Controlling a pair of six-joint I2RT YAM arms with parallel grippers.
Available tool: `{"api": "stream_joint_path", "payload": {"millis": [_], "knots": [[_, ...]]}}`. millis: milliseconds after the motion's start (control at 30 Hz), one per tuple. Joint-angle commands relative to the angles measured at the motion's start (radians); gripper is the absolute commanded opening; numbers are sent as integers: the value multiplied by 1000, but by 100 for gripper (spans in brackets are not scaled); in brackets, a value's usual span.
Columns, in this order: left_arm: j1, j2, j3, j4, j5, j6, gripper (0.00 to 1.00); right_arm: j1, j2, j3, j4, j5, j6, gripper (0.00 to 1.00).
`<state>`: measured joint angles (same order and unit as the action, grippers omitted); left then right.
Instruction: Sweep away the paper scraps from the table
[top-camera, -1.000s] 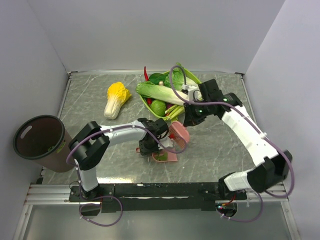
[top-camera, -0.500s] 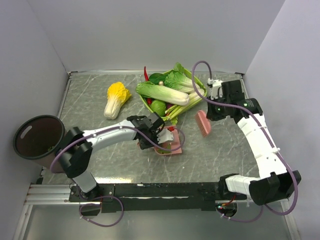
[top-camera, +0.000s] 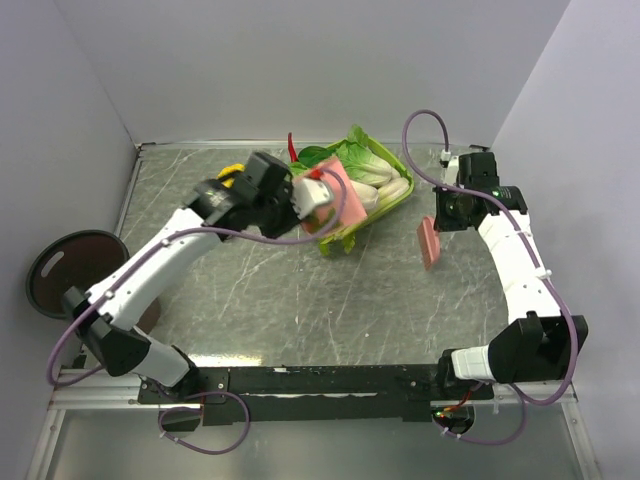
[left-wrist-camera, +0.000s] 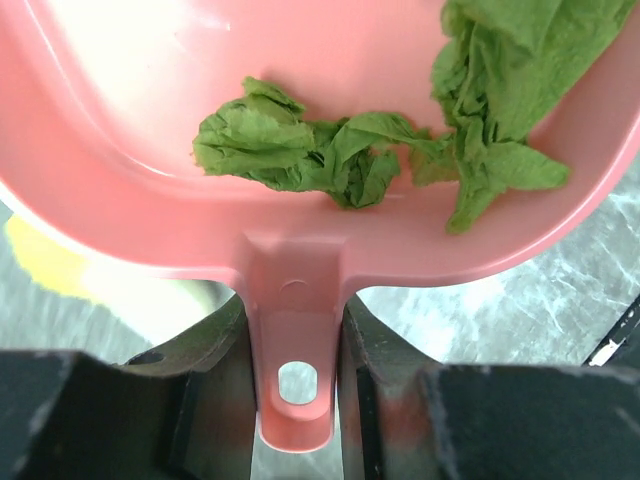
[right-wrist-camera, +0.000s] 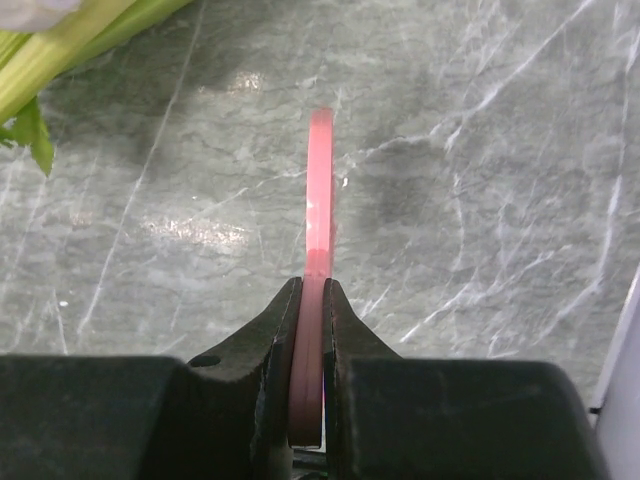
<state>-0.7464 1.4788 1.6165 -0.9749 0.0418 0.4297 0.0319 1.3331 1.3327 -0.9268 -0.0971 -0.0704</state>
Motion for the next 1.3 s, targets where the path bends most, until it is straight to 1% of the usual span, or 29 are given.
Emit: {"api": "stream_joint_path", "payload": {"millis": [0,33,133,200,233,300,333,400,433,500,533,567,600,633,667,700,833,867,933,967,1100,1267], "knots": [[106,-57,126,-157,-98,-95,1,-13,20,-16,34,-1,69,0],[128,-69,140,-174,-117,-115,1,-15,23,-17,34,-7,98,0],[226,-110,177,-241,-186,-137,1,-16,47,-9,34,-32,107,0],[283,-156,171,-272,-230,-135,1,-15,72,-9,37,-42,112,0],[347,-173,160,-277,-253,-129,1,-15,78,-12,39,-47,121,0],[399,-218,143,-289,-316,-123,1,-16,94,-38,42,-59,139,0],[454,-228,140,-297,-356,-124,1,-17,97,-50,42,-67,156,0],[530,-259,146,-309,-370,-123,1,-15,103,-85,42,-84,162,0],[598,-268,145,-309,-394,-124,1,-15,113,-93,42,-92,167,0],[645,-305,129,-314,-430,-120,1,-15,123,-104,42,-93,175,0],[694,-317,112,-312,-444,-114,1,-15,132,-102,42,-95,179,0],[715,-328,105,-311,-474,-112,1,-13,138,-99,40,-96,182,0],[738,-348,99,-312,-485,-111,1,-15,143,-95,39,-98,181,0],[784,-357,89,-324,-497,-108,1,-15,152,-89,37,-96,179,0],[804,-374,83,-330,-496,-109,1,-15,158,-87,36,-96,178,0],[847,-380,77,-340,-491,-108,1,-13,163,-83,31,-96,175,0],[904,-400,72,-399,-513,-114,1,-13,184,-75,28,-108,185,0],[909,-416,63,-398,-567,-108,1,-15,186,-73,29,-119,188,0],[914,-434,39,-398,-623,-77,1,-13,190,-69,28,-125,193,0],[915,-451,31,-398,-684,-65,1,-13,192,-66,26,-128,195,0],[944,-480,-10,-398,-785,13,1,-9,204,-44,14,-128,190,0],[1013,-505,-16,-398,-804,78,1,-6,215,-20,9,-131,185,0]]}}
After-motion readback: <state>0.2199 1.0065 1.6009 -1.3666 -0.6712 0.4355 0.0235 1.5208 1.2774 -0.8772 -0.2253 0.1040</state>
